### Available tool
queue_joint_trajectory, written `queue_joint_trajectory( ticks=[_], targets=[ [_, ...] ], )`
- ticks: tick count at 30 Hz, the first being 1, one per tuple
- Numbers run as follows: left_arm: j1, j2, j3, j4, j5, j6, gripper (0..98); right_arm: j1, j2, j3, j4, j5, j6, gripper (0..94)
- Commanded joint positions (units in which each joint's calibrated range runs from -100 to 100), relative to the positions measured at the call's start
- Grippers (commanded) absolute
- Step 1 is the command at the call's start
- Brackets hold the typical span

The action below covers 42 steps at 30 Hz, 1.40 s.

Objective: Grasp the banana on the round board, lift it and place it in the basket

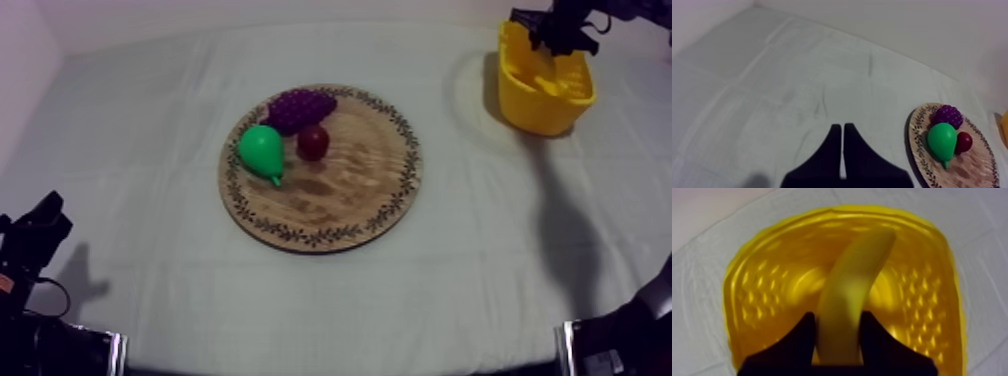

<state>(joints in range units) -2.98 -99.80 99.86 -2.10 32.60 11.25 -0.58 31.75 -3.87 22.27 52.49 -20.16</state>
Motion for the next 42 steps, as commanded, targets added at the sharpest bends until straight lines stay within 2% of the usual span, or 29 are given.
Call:
queue_joint_trajectory(
  ticks=[1,9,12,17,20,23,26,32,34,37,39,42],
  targets=[
    [0.0,0.0,0.0,0.02,0.0,0.0,0.1,0.1,0.1,0.4,0.0,-0.3,-0.5,27.6],
    [0.0,0.0,0.0,0.02,0.0,0.0,0.1,0.0,-0.9,1.8,-0.8,-1.6,0.0,30.3],
    [0.0,0.0,0.0,0.02,0.0,0.0,0.1,-0.1,-2.2,3.1,-0.9,-2.6,0.2,26.5],
    [0.0,0.0,0.0,0.02,0.0,0.0,0.1,-0.3,-4.8,6.5,0.8,-4.5,-2.2,19.2],
    [0.0,0.0,0.0,0.02,0.0,0.0,0.1,-0.2,-8.4,10.4,2.7,-5.9,-4.9,8.3],
    [0.0,0.0,0.0,0.02,0.0,0.0,0.1,0.2,-14.5,16.5,4.4,-8.5,-6.8,2.9],
    [0.0,0.0,0.0,0.02,0.0,0.0,0.1,0.7,-22.7,24.7,4.8,-11.9,-6.5,3.4],
    [0.0,0.0,0.0,0.02,0.0,0.0,0.1,2.2,-43.8,49.0,5.4,-22.9,-6.5,0.9],
    [0.0,0.0,0.0,0.02,0.0,0.0,0.1,2.4,-51.8,57.5,4.0,-26.1,-4.8,0.7],
    [0.0,0.0,0.0,0.02,0.0,0.0,0.1,2.2,-64.1,69.5,-0.1,-29.2,-0.6,0.5],
    [0.0,0.0,0.0,0.02,0.0,0.0,0.1,1.8,-72.1,76.7,-4.3,-30.0,3.7,0.5],
    [0.0,0.0,0.0,0.02,0.0,0.0,0.1,1.7,-83.8,85.7,-13.0,-29.6,12.8,0.4]
  ],
)
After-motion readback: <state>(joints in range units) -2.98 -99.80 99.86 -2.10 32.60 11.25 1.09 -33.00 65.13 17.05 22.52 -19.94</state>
